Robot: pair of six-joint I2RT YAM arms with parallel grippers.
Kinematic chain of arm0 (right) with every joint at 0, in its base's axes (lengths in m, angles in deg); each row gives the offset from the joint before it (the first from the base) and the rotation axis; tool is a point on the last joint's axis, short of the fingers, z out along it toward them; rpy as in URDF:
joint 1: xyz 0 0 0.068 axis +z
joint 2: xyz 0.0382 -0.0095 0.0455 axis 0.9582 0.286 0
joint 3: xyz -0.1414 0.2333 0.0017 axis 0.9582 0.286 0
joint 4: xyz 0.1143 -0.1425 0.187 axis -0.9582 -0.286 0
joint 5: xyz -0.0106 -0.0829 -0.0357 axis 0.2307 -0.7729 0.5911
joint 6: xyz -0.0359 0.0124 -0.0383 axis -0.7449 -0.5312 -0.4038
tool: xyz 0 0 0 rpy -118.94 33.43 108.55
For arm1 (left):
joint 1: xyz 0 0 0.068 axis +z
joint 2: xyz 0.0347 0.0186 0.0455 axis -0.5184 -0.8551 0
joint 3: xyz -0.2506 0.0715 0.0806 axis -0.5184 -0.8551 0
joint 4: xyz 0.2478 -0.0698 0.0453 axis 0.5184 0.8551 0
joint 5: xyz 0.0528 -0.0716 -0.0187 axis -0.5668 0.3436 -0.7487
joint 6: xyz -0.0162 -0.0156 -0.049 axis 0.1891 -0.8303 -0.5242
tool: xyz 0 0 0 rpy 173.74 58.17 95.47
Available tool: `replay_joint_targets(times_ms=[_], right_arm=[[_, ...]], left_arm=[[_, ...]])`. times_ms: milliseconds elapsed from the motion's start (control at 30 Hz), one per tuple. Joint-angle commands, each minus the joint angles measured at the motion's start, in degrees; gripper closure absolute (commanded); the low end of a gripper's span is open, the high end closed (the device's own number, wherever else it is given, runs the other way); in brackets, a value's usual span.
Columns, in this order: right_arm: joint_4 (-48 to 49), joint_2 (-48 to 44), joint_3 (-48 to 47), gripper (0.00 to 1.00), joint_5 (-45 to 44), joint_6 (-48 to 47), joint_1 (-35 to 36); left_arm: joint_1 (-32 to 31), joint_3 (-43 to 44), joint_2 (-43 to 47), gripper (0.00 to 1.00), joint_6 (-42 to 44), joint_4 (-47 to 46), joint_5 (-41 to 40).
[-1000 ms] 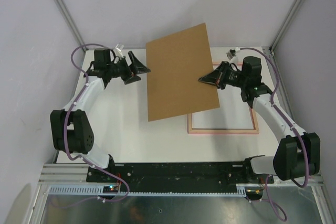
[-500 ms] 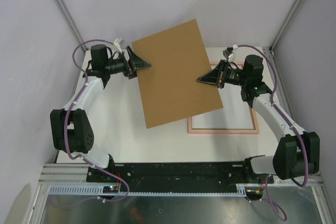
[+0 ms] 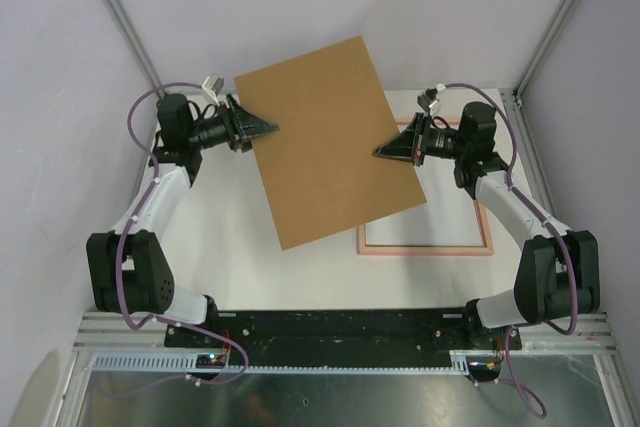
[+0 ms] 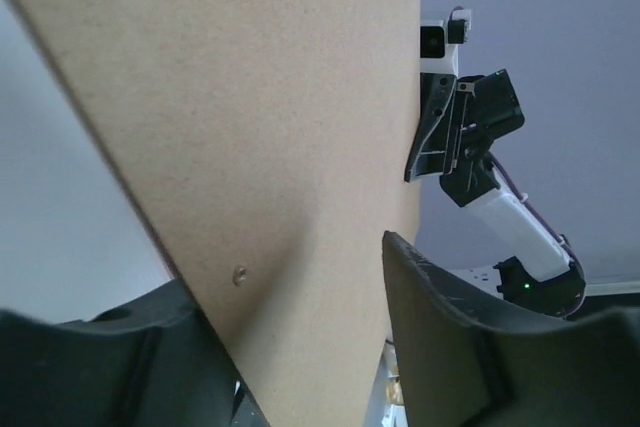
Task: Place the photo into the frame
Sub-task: Pass from the right arm to the left
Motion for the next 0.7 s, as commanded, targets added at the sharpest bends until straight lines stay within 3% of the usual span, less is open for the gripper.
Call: replay_joint_targets(times_ms=[0, 333, 367, 533, 667], right_arm=[[4.0, 1.7, -2.7, 1.0, -0.1, -0.1, -0.1], [-2.1, 2.2, -2.7, 0.98, -2.1, -6.0, 0.0], [-3.1, 2.2, -2.7, 0.93, -2.8, -7.4, 0.0], [-10.1, 3.1, -2.7, 0.43, -8.2, -12.8, -0.3], [-18.8, 2.2, -4.0, 0.24, -16.8, -18.3, -0.5]], left_arm=[[-0.3, -1.0, 3.4, 0.48, -2.8, -5.0, 3.5], [-0.3, -2.3, 3.7, 0.95, -3.7, -5.0, 0.8], [-0.3, -2.4, 3.9, 0.98, -4.0, -4.8, 0.4], [-0.3, -2.5, 5.6, 1.0, -4.5, -1.7, -3.0], [-0.3, -2.4, 7.5, 1.0, -5.9, -0.3, -5.1]])
